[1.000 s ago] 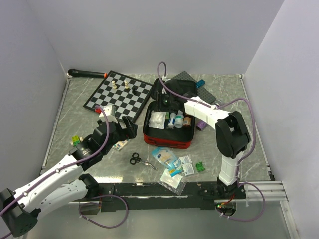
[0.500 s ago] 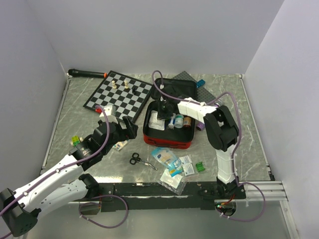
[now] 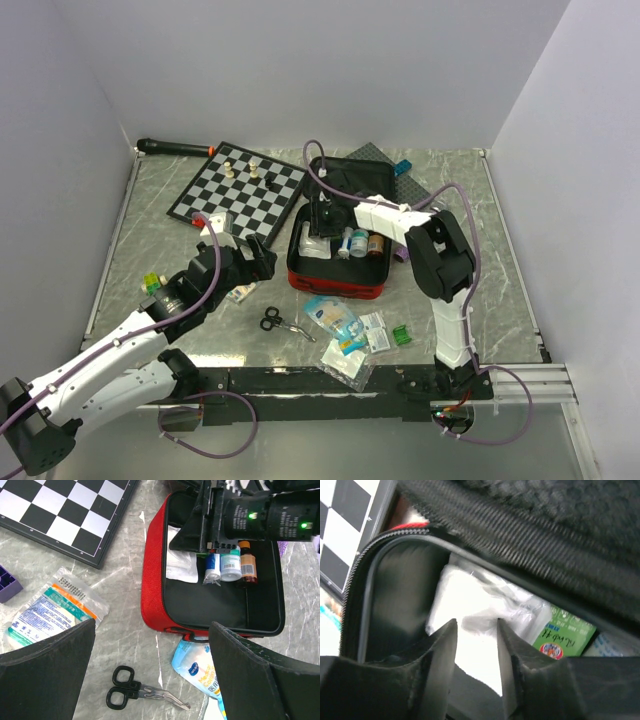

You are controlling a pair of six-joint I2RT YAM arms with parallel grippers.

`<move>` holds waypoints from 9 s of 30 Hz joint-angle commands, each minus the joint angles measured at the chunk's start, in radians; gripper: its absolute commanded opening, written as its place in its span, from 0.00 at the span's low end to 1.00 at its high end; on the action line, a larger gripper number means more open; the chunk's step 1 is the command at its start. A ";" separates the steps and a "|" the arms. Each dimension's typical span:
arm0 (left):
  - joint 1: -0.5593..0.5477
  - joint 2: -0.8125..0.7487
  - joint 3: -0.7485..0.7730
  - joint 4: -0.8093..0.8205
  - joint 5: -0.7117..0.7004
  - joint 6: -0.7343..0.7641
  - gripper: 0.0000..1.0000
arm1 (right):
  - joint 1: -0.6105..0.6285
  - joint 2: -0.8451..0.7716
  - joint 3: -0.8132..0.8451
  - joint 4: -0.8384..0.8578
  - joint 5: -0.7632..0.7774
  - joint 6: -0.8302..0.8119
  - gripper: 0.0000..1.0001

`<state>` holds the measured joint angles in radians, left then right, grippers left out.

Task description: Organize the medicine kit

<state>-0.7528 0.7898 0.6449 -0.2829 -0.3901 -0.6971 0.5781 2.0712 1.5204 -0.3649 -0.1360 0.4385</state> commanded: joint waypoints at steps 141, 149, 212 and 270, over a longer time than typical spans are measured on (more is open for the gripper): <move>-0.209 -0.100 -0.274 0.103 -0.061 -0.243 0.87 | 0.295 -0.725 -0.319 -0.224 0.522 -0.406 0.11; -0.209 -0.161 -0.306 0.119 -0.059 -0.232 0.88 | 0.289 -0.548 -0.267 -0.166 0.656 -0.498 0.11; -0.209 -0.058 -0.295 0.194 -0.029 -0.174 0.89 | 0.167 -0.361 -0.402 -0.069 0.444 -0.304 0.35; -0.209 -0.052 -0.245 0.169 -0.082 -0.166 0.90 | 0.261 -0.758 -0.454 -0.092 0.450 -0.293 0.46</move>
<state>-0.9592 0.7547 0.3546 -0.1169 -0.4397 -0.8768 0.8169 1.4883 1.0588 -0.4820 0.2558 0.1703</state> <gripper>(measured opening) 0.902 0.447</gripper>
